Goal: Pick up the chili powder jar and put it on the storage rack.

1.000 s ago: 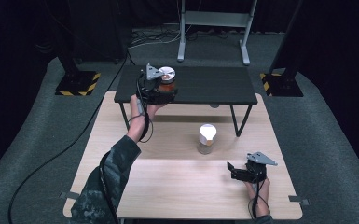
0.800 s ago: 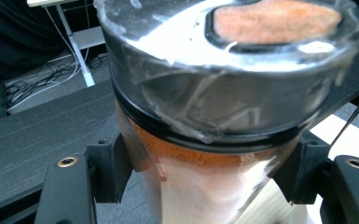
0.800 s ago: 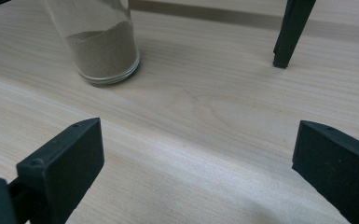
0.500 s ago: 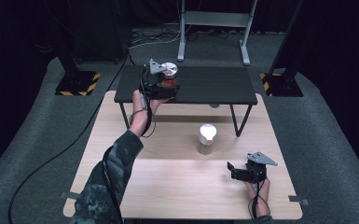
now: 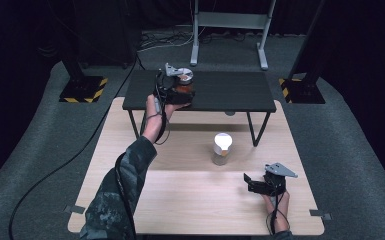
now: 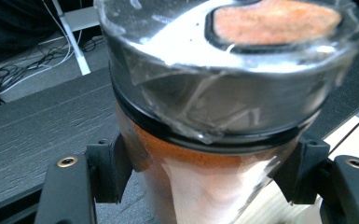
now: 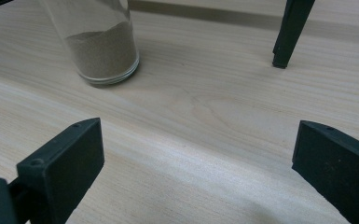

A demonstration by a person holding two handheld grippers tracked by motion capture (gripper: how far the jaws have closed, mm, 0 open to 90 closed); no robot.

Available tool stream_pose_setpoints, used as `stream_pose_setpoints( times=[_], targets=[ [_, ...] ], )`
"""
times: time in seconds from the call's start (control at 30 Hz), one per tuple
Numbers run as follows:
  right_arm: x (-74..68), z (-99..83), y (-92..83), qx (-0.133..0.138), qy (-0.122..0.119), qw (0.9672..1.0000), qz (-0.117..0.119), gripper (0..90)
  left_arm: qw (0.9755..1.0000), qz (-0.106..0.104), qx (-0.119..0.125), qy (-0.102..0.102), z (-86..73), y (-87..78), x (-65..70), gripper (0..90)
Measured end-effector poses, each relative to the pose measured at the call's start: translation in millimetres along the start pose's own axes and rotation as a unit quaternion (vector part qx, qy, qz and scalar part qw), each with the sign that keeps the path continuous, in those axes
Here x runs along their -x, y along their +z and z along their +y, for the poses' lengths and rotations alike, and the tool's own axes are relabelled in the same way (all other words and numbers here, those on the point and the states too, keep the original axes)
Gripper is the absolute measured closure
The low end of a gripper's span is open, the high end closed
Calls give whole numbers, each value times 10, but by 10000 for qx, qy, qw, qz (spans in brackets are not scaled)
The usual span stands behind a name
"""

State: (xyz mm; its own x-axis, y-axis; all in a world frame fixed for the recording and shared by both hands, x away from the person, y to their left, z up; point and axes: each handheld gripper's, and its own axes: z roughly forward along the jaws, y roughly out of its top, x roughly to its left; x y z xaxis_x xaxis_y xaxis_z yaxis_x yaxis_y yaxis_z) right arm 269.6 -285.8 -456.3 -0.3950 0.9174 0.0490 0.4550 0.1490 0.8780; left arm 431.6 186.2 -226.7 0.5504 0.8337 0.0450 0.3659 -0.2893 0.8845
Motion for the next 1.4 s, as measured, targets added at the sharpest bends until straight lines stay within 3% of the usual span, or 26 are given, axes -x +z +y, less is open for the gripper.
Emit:
stream_pose_setpoints(
  times=[0.47, 1.23, 1.4],
  targets=[
    [0, 0, -1, -2, 0, 10000, 6, 9, 9995, -115, -209, -197, 40, 127, -84, 310],
    [-1, 2, -1, -11, -7, 10000, 5, 9, 9995, -138, -231, -185, 48, 144, -103, 304],
    [0, 2, -2, -9, -4, 10000, 6, 8, 9990, -116, -362, -235, 88, 132, -86, 202]
  ],
)
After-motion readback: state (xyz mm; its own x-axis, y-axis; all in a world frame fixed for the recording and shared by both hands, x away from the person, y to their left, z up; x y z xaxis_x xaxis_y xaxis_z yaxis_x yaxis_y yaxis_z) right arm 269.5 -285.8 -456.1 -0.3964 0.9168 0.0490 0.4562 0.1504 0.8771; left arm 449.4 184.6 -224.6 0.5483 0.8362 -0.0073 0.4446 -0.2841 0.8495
